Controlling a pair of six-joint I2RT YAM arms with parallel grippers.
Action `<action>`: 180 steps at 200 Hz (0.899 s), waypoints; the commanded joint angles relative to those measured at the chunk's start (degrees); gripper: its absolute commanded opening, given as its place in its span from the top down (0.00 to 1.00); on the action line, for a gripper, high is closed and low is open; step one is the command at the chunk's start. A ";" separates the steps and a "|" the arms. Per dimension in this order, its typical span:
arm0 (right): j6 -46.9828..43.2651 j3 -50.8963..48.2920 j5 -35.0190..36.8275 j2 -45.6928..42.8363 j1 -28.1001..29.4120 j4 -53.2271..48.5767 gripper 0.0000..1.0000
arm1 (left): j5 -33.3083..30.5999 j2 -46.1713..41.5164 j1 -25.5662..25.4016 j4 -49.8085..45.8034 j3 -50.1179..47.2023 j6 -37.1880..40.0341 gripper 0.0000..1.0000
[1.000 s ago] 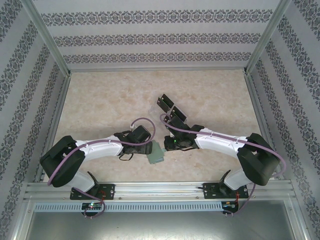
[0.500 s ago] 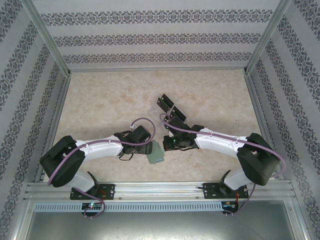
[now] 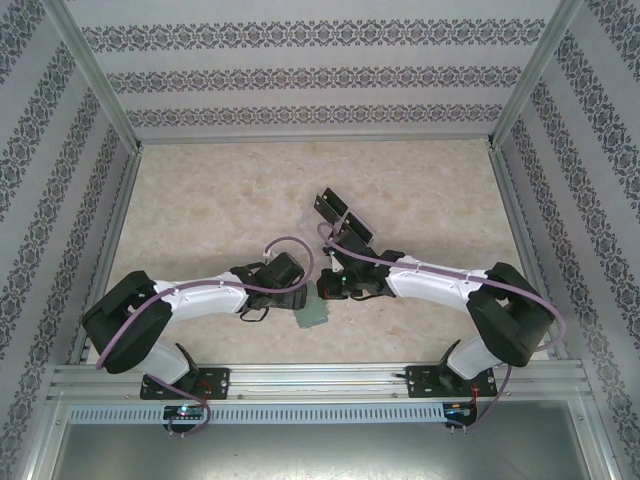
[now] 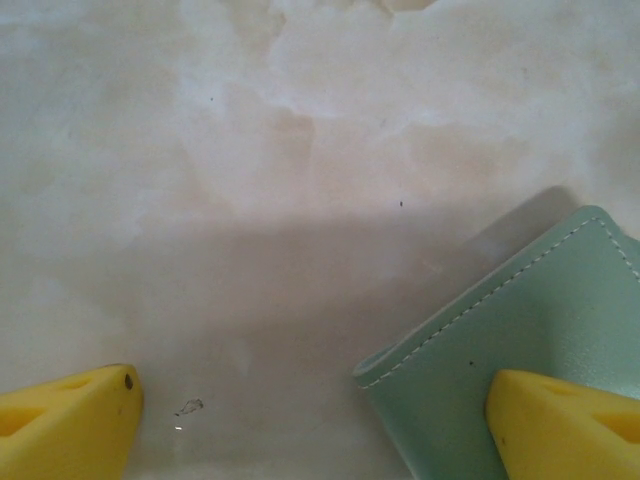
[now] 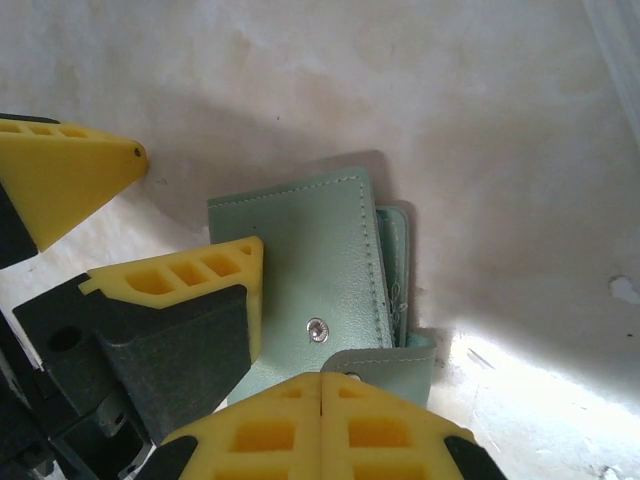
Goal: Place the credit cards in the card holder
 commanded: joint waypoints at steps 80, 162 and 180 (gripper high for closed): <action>1.97 0.22 -1.31 4.33 1.55 3.84 1.00 | 0.06 2.57 -1.78 -0.65 -0.68 -0.09 0.10; 2.54 1.64 -1.57 7.29 3.00 5.02 1.00 | -0.10 3.05 -2.22 -0.33 -0.59 -0.19 0.10; 2.54 2.06 -1.53 7.63 3.16 5.04 1.00 | -0.11 3.06 -2.21 -0.35 -0.65 -0.26 0.10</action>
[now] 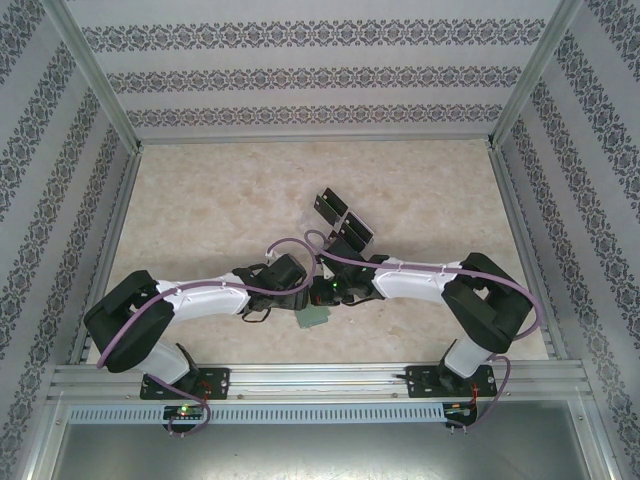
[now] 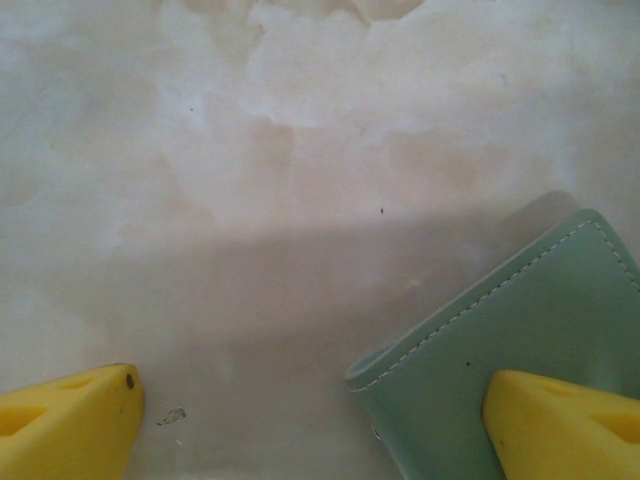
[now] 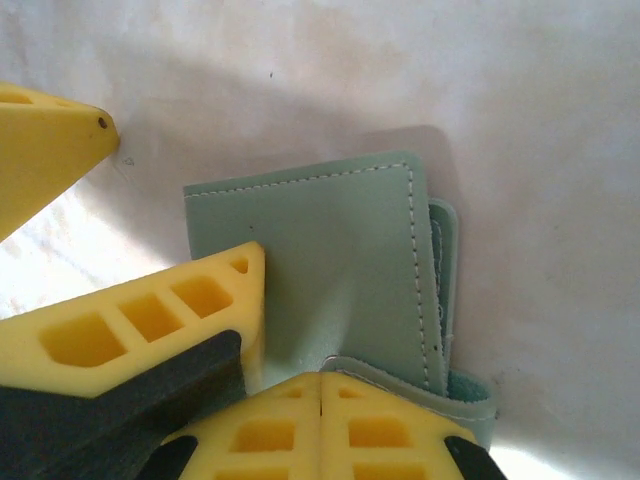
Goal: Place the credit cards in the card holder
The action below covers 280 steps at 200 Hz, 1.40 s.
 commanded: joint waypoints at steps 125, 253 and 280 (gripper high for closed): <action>1.48 1.97 0.86 -2.35 1.61 -0.14 1.00 | 0.96 3.06 -1.72 -0.74 -0.99 -0.55 0.10; 1.63 3.38 0.42 -0.05 2.10 0.85 1.00 | 0.96 3.15 -1.98 -0.47 -1.24 -0.87 0.10; 1.95 3.12 0.24 1.15 2.09 1.80 1.00 | 0.72 3.02 -2.04 -0.44 -1.47 -1.63 0.10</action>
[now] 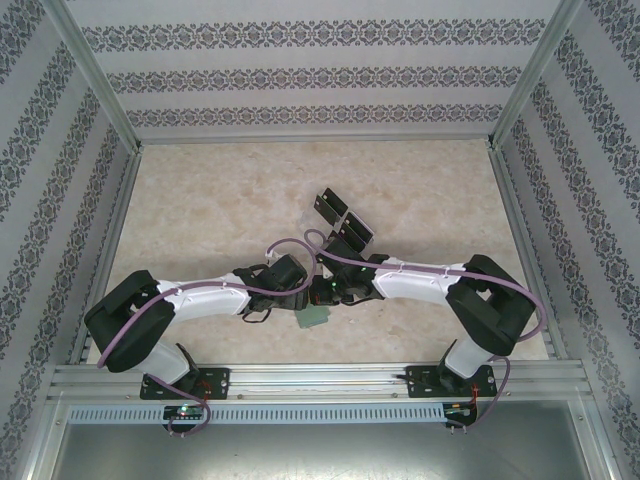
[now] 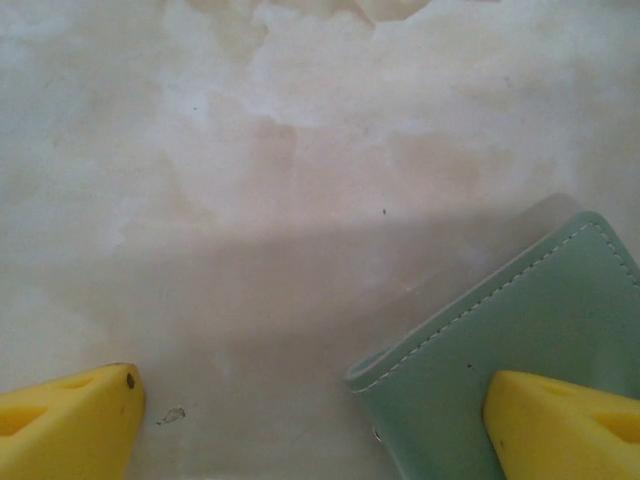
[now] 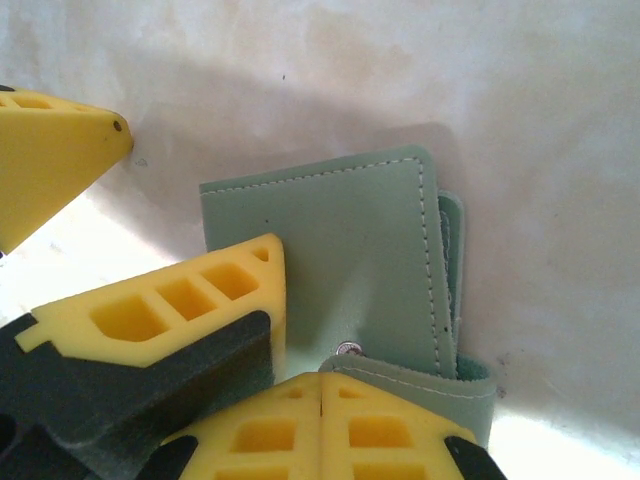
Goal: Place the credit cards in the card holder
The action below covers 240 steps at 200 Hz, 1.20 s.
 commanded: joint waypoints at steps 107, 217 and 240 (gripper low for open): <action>2.27 -0.87 -0.70 5.37 0.51 7.16 1.00 | -1.79 -3.30 -1.93 -1.29 -3.69 -3.70 0.14; 3.50 -1.27 0.78 5.26 -1.17 4.28 1.00 | -6.99 -6.83 -1.85 -5.29 -3.66 -4.79 0.13; 3.15 -0.69 0.60 3.84 -1.17 3.69 1.00 | -6.81 -4.18 -1.85 -4.13 -3.81 -4.50 0.12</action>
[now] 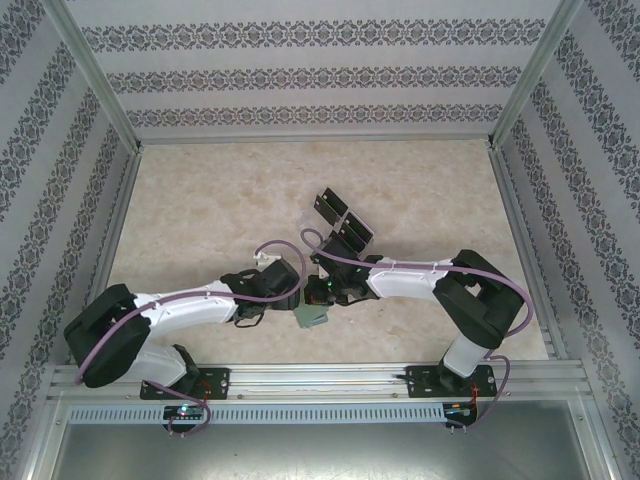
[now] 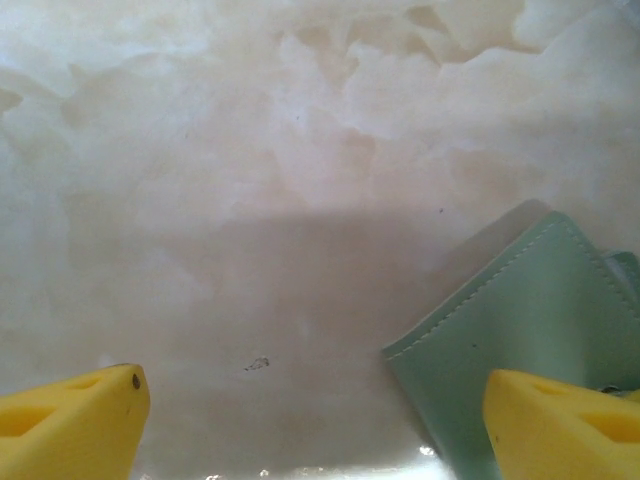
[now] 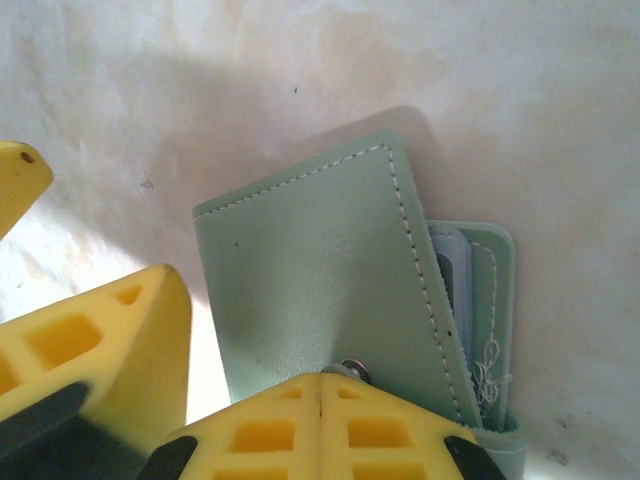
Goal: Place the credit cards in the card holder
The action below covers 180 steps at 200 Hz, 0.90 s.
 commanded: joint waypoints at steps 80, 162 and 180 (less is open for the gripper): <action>-0.50 1.44 2.83 -5.96 -0.74 -3.48 1.00 | 1.26 4.53 -1.04 3.32 -1.70 0.61 0.13; -0.42 2.54 1.38 -2.79 -0.13 -2.74 1.00 | 1.91 5.38 -1.44 4.40 -2.08 0.38 0.13; -0.24 2.77 1.17 -1.92 0.31 -2.40 1.00 | 2.00 5.32 -1.44 4.41 -2.02 0.47 0.13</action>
